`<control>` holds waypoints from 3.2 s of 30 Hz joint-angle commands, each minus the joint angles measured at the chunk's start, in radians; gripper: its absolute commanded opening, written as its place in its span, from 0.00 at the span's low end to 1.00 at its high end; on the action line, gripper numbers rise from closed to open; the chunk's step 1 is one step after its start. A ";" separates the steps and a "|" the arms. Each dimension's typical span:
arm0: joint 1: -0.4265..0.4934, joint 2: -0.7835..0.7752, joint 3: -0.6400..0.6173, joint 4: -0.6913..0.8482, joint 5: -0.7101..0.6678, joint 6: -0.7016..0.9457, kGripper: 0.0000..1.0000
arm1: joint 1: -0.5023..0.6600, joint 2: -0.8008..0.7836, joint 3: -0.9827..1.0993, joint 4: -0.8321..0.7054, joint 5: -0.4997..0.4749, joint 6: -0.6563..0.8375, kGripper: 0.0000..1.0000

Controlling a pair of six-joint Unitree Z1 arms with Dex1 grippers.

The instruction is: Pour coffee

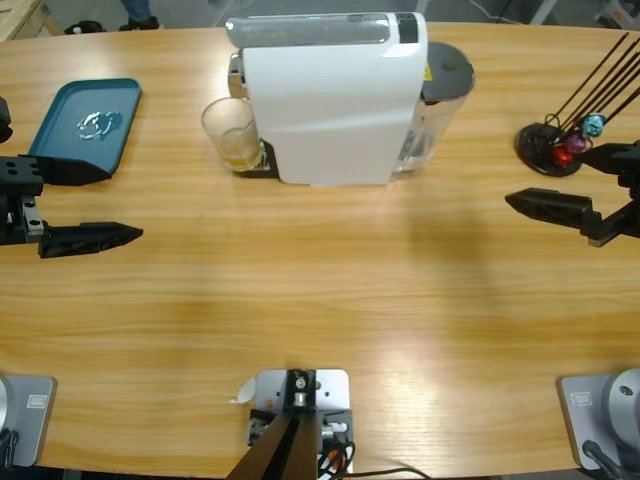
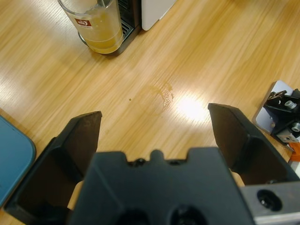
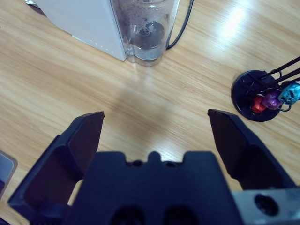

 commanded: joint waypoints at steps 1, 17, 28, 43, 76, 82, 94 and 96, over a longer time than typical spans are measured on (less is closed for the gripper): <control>0.007 0.033 0.036 -0.010 -0.017 0.004 0.99 | 0.011 0.029 0.032 -0.006 -0.013 0.010 1.00; 0.007 0.030 0.036 -0.010 -0.016 0.004 0.99 | 0.011 0.029 0.032 -0.006 -0.013 0.010 1.00; 0.007 0.039 0.036 -0.010 -0.015 0.004 0.99 | 0.011 0.030 0.032 -0.008 -0.008 0.010 1.00; 0.007 0.039 0.042 -0.014 -0.008 0.004 0.99 | 0.011 0.063 0.033 -0.017 -0.002 0.010 1.00; 0.024 -0.010 0.043 -0.007 -0.058 -0.023 0.99 | 0.043 0.029 0.032 -0.005 0.012 -0.002 1.00; 0.063 -0.009 0.044 0.001 -0.094 -0.022 0.99 | 0.080 0.026 0.033 -0.008 0.005 -0.011 1.00; 0.069 0.075 -0.032 -0.002 -0.123 -0.023 0.99 | 0.088 0.025 0.039 -0.020 0.006 -0.011 1.00; 0.079 0.075 -0.039 -0.007 -0.118 -0.022 0.99 | 0.088 0.026 0.039 -0.021 0.006 -0.011 1.00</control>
